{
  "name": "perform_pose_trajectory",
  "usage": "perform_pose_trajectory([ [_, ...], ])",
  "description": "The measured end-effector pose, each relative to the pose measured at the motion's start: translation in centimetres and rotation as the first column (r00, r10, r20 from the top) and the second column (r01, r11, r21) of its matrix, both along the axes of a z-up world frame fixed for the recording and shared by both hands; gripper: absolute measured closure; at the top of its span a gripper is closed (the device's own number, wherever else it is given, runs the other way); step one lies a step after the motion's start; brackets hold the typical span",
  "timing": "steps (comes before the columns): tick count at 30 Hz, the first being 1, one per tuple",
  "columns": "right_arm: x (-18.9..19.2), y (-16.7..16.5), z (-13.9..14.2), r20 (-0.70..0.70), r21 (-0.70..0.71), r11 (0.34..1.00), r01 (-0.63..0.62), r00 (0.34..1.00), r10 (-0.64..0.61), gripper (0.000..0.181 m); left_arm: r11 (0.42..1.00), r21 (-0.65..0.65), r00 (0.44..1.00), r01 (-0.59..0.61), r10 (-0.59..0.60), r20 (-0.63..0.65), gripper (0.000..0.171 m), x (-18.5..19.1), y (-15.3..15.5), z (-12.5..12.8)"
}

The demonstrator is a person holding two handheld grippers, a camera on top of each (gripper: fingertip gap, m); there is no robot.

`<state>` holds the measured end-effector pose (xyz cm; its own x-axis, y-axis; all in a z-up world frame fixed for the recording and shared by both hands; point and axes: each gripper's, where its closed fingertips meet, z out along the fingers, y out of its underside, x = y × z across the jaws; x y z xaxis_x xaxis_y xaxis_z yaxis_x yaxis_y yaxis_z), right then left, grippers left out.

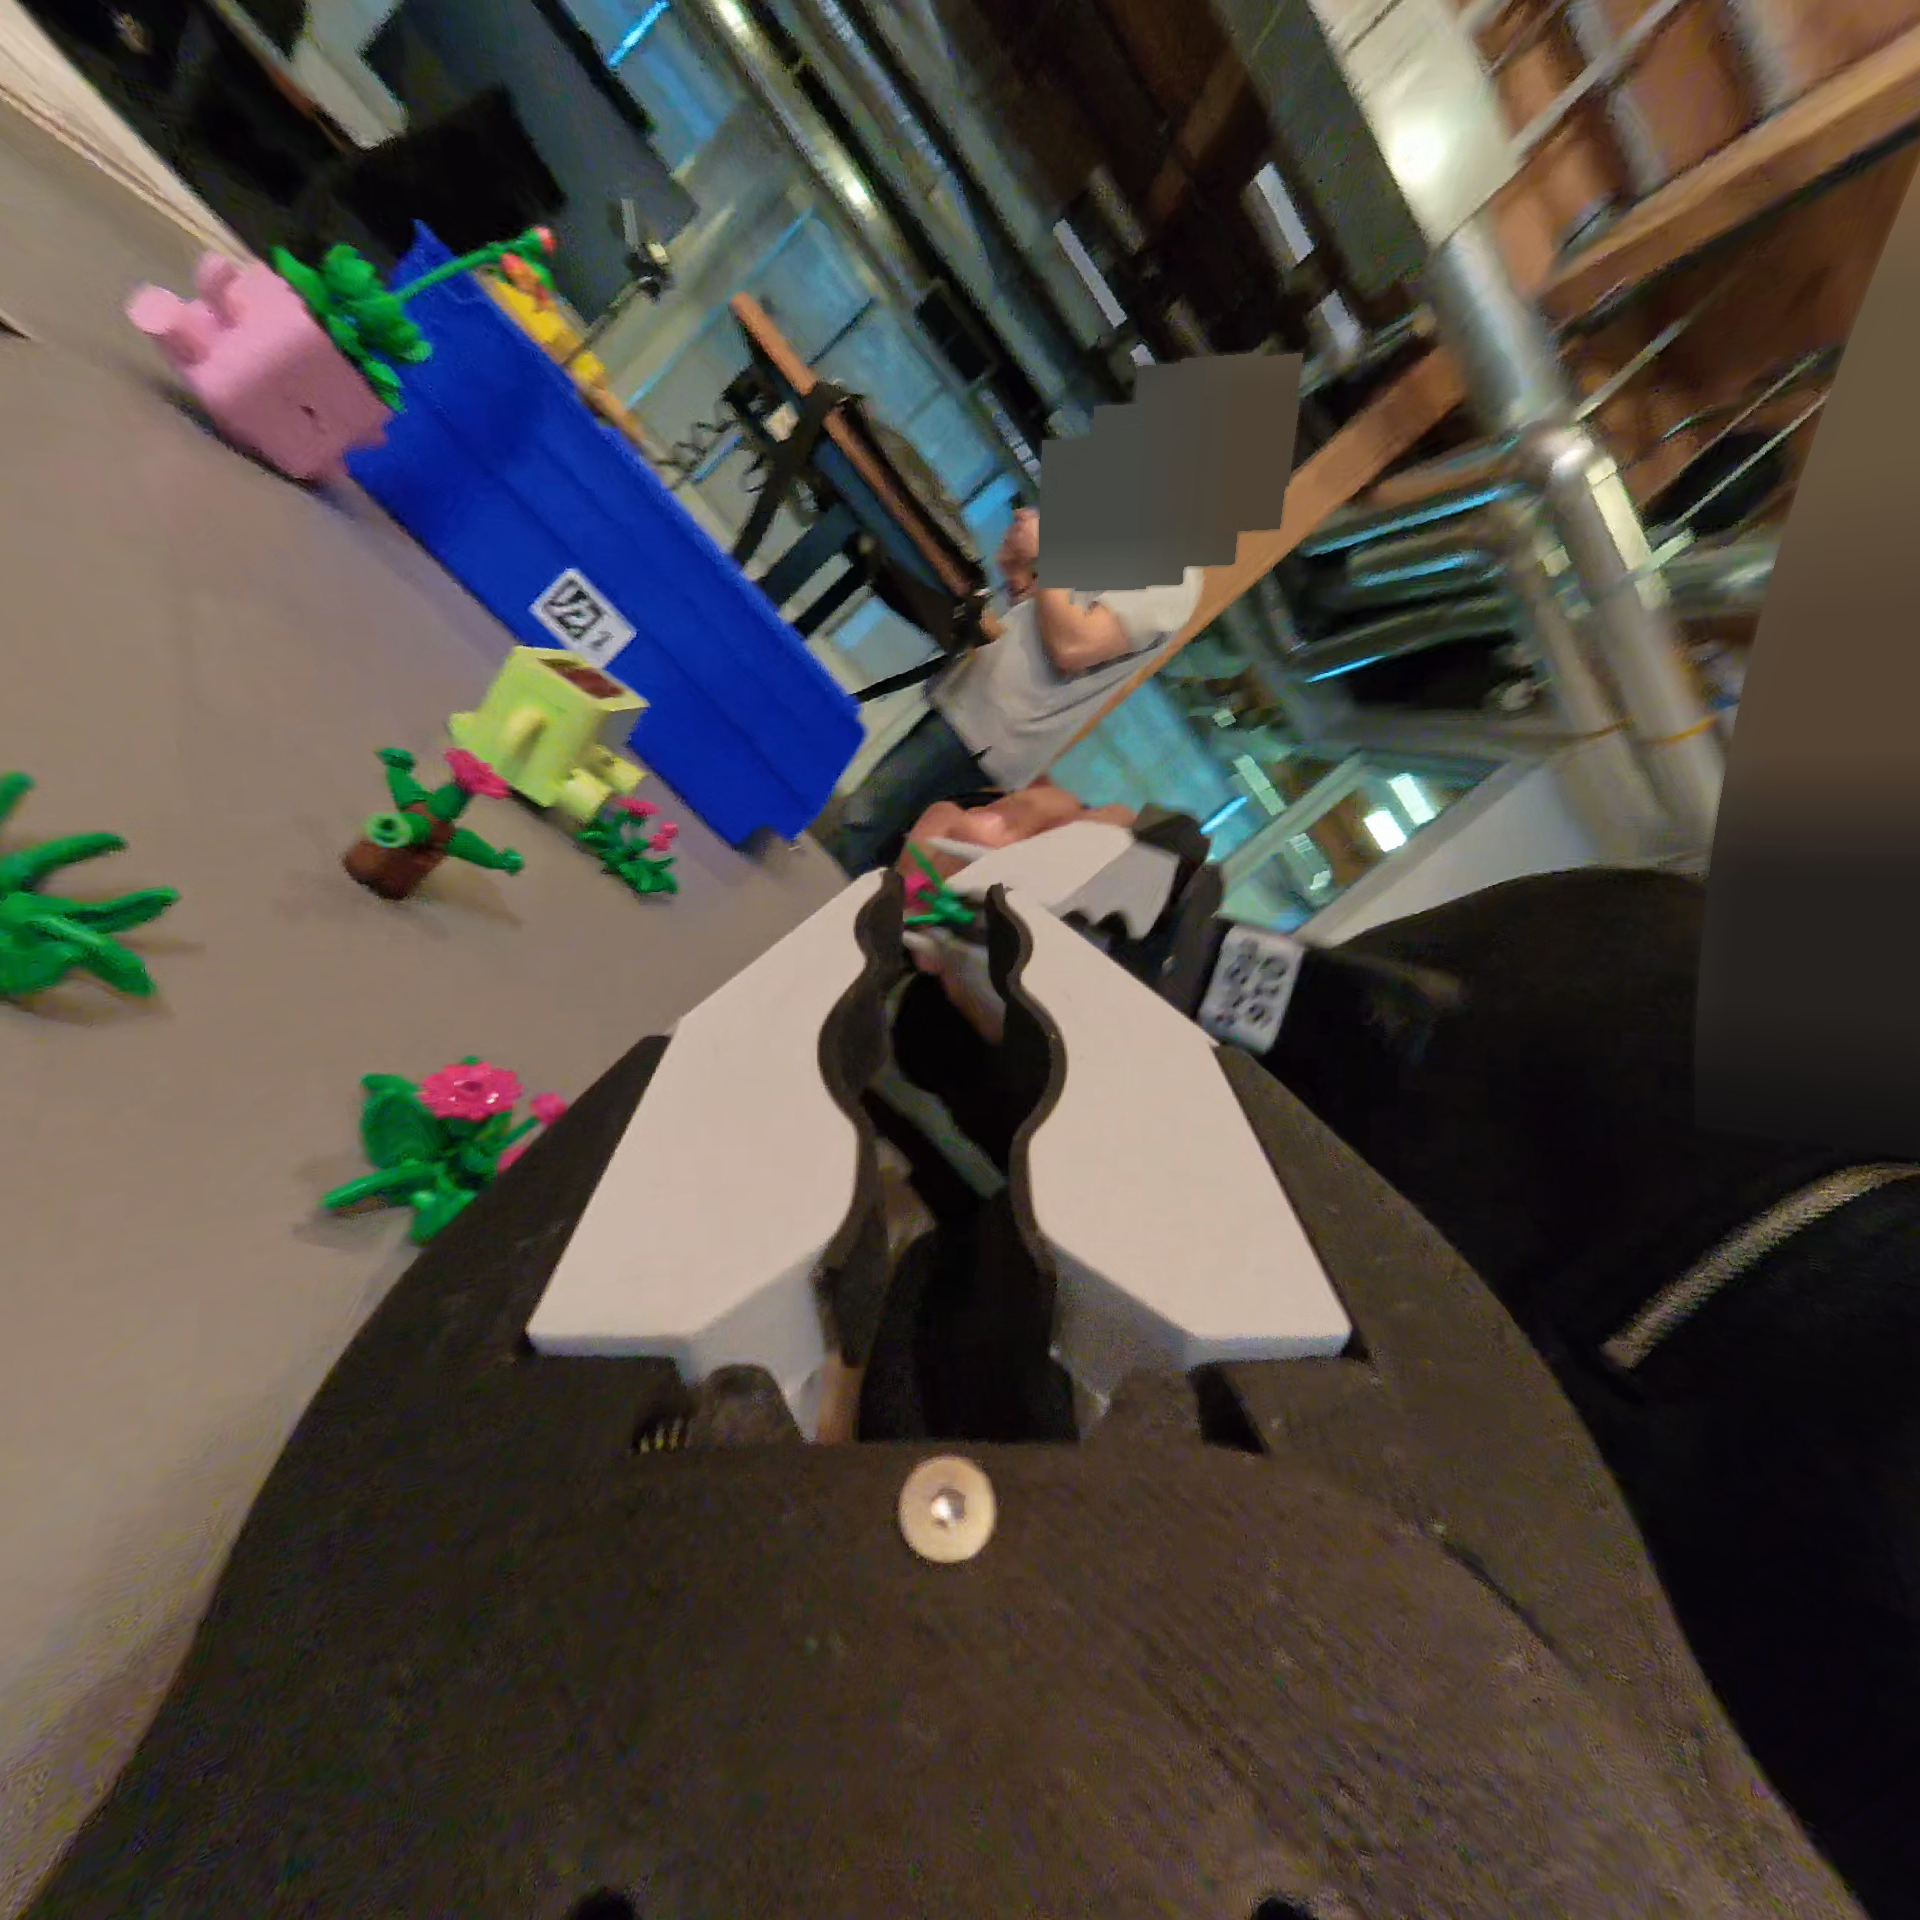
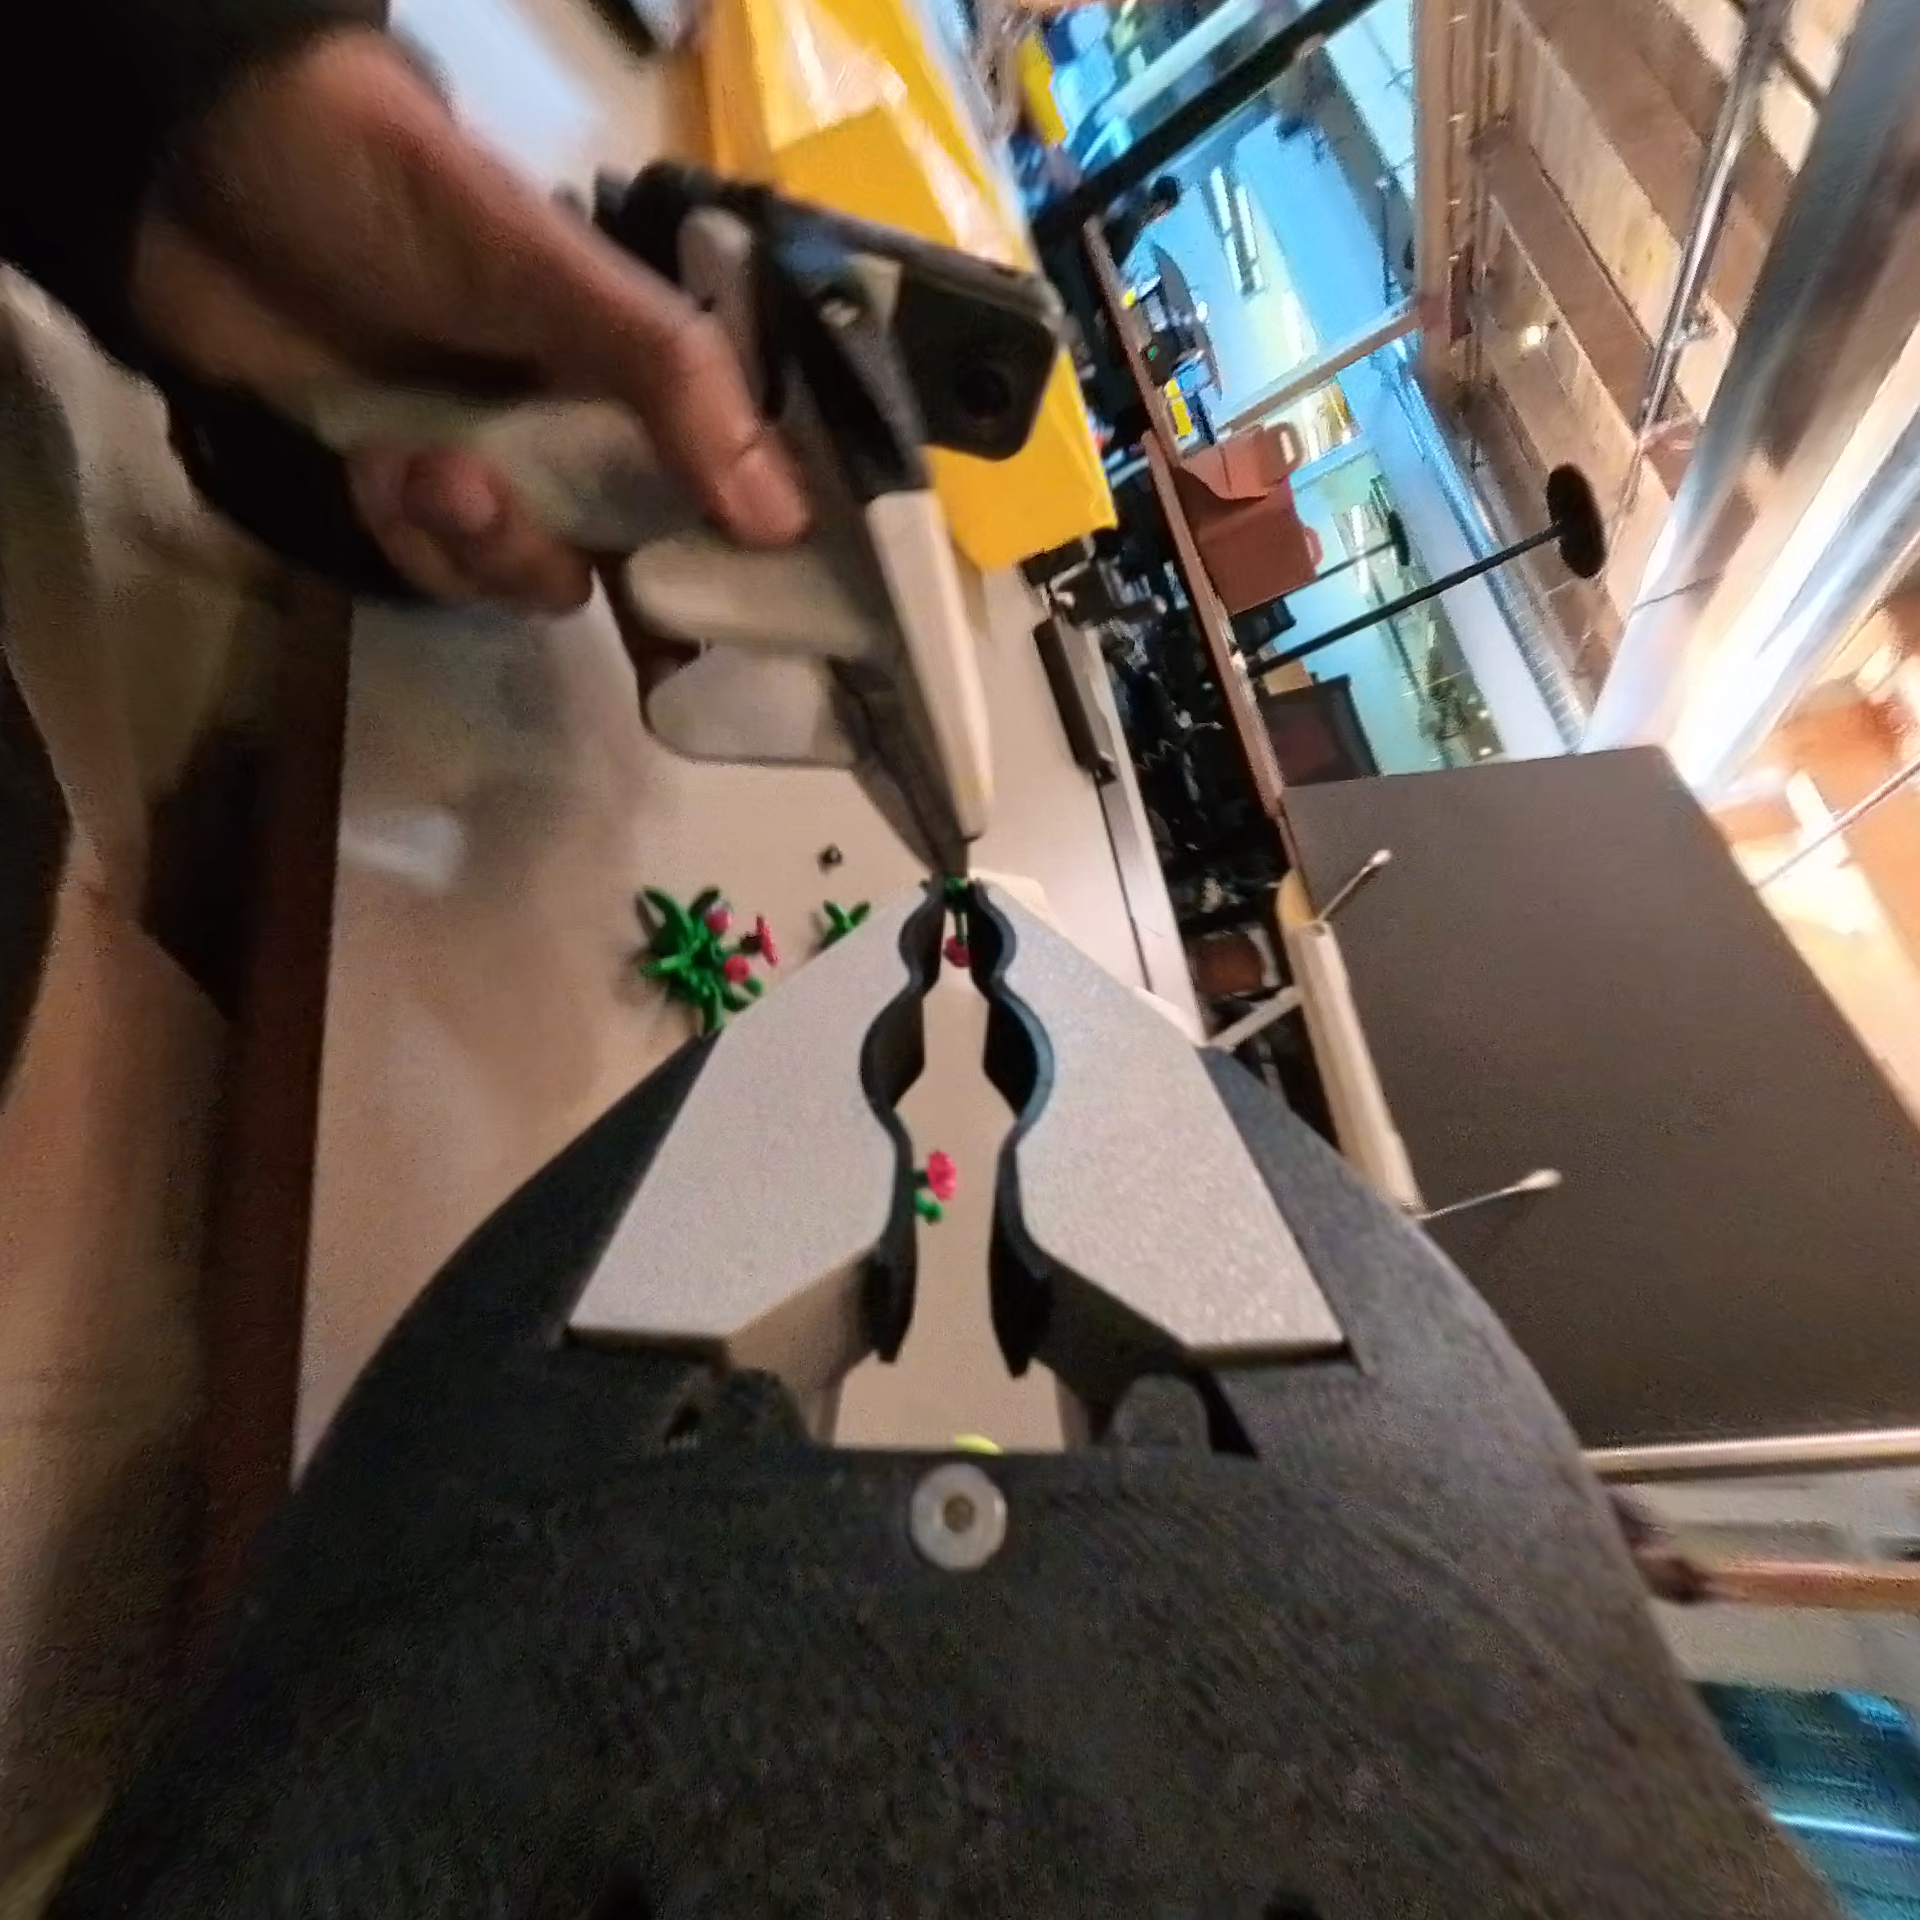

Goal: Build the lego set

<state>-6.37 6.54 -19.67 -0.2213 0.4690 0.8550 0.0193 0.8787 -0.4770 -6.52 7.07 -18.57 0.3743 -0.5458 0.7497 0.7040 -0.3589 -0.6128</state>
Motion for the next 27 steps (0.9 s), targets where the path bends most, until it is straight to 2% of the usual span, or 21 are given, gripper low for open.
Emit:
perform_pose_trajectory([
  [3, -0.3, 0.2, -0.7, -0.006, 0.188, 0.982, 0.023, 1.000, -0.023, 0.179, 0.999, 0.003, 0.995, 0.031, -0.032, 0.089, 0.167, -0.2, -0.2, 0.2],
  [11, -0.5, 0.0, -1.7, -0.044, 0.497, 0.868, 0.028, 0.999, -0.007, 0.179, 0.997, -0.061, 0.996, 0.050, -0.045, 0.080, 0.167, 0.2, 0.2, -0.8],
  [17, -0.4, -0.4, -2.1, -0.077, 0.578, 0.815, 0.042, 0.997, 0.003, 0.179, 0.997, -0.069, 0.997, 0.046, -0.041, 0.071, 0.171, 0.1, 0.2, -1.0],
  [27, -0.1, -0.6, -2.1, -0.089, 0.615, 0.788, 0.039, 0.996, 0.020, 0.179, 0.996, -0.063, 0.995, 0.060, -0.054, 0.087, 0.171, 0.2, 0.1, -0.8],
])
